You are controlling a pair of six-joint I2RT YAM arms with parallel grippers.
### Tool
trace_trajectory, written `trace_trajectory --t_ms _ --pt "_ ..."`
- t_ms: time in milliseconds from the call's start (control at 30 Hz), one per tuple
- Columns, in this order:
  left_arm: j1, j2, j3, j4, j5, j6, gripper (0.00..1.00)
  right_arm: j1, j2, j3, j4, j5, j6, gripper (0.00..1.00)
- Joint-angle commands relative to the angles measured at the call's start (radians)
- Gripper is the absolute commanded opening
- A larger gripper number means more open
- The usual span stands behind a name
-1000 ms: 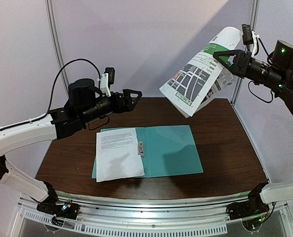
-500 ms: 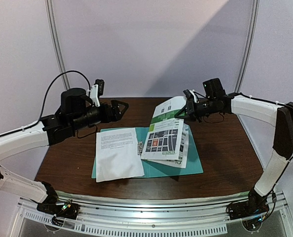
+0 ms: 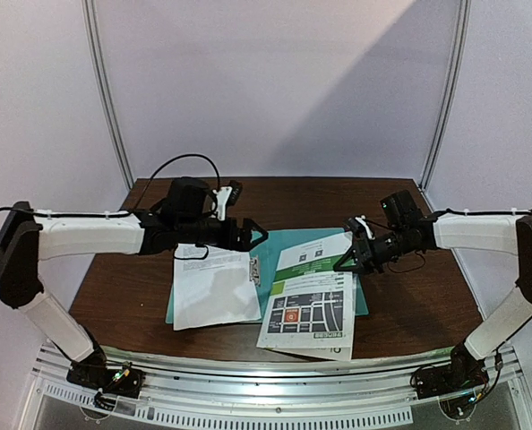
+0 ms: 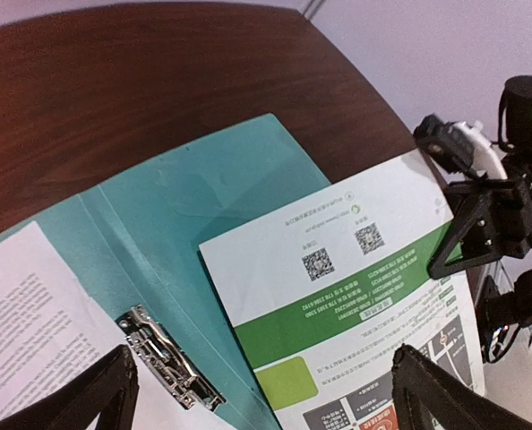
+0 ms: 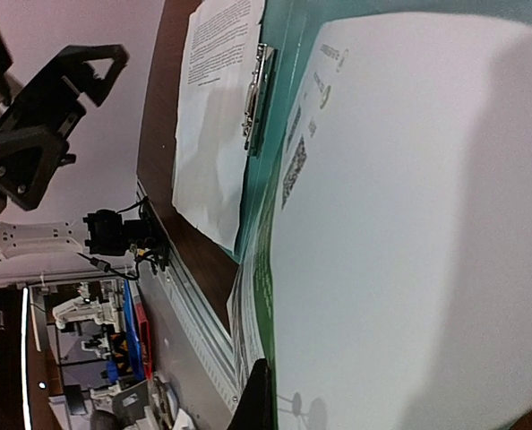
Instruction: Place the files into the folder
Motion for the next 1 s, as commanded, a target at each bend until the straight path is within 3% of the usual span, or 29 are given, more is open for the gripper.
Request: trace_trajectory --t_ms 0,133,267,600,967 --pt "0.009 0.096 0.078 0.021 0.157 0.032 1.0 0.026 -0.114 -0.067 0.035 0.055 -0.161 0.0" --pt "0.01 0.147 0.099 0.066 0.265 0.0 0.99 0.058 -0.272 -0.136 0.149 0.073 -0.238 0.0" --pt "0.015 0.162 0.092 0.105 0.337 -0.028 0.99 0.058 -0.332 -0.14 0.172 0.068 -0.309 0.0" --pt "0.064 0.197 0.004 0.221 0.439 -0.109 0.99 0.059 -0.395 -0.189 0.334 0.014 -0.309 0.0" --pt "0.072 0.345 -0.044 0.461 0.624 -0.181 0.99 0.058 -0.399 -0.213 0.414 -0.074 -0.291 0.0"
